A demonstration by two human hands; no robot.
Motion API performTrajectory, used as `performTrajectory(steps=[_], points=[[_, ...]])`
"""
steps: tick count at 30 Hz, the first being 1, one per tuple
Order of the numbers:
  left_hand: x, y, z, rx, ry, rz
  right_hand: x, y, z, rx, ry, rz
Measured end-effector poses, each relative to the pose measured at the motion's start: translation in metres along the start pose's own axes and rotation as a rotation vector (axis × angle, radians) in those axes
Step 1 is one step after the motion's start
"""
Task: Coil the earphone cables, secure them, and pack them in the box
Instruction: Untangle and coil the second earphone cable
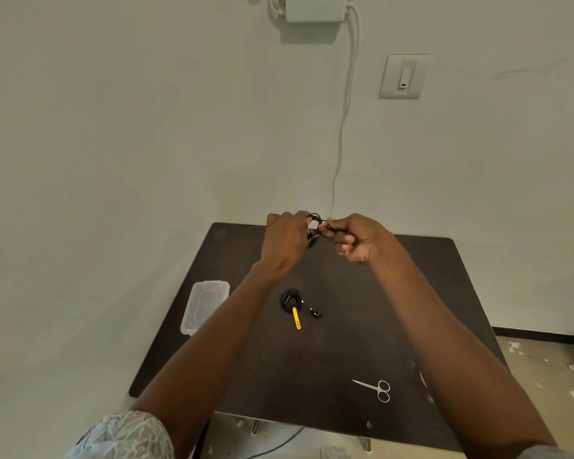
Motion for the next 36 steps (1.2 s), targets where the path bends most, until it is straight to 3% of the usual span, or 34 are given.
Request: performTrajectory(steps=[6,10,15,19,24,27,32,36], points=[[-0.001,0.003,-0.004,-0.058,-0.046,-0.102,0.003,0.004,0.002,-0.098,0.028,-0.110],[-0.014,-0.005,-0.003,-0.062,-0.033,0.060,-0.002,0.007,0.005,-0.146,-0.003,-0.065],[-0.022,0.006,0.002,-0.201,0.154,0.853,-0.014,0.016,0.015,0.087,0.098,0.653],[-0.021,0.014,0.002,-0.365,0.177,1.152,-0.017,0.023,0.007,0.223,0.272,1.205],[-0.015,0.015,0.001,-0.499,0.163,1.388,-0.006,0.025,-0.008,0.342,0.455,1.383],[-0.013,0.014,0.000,-0.474,0.190,1.465,0.003,0.017,-0.005,0.311,0.497,1.294],[-0.007,0.015,-0.002,-0.355,0.263,1.358,0.016,0.010,-0.003,0.127,0.373,0.535],[-0.005,0.016,-0.004,-0.219,0.277,1.106,0.016,0.010,0.001,-0.004,0.254,0.211]])
Point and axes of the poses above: each hand's wrist, its own z-axis away from the middle knuckle, its own y-axis out of the back of the hand, x = y × z, the point moved 2 cm from there along -z, towards the middle knuckle, and after that the axes turned 12 degrees about -x, right-handed, at the moved point
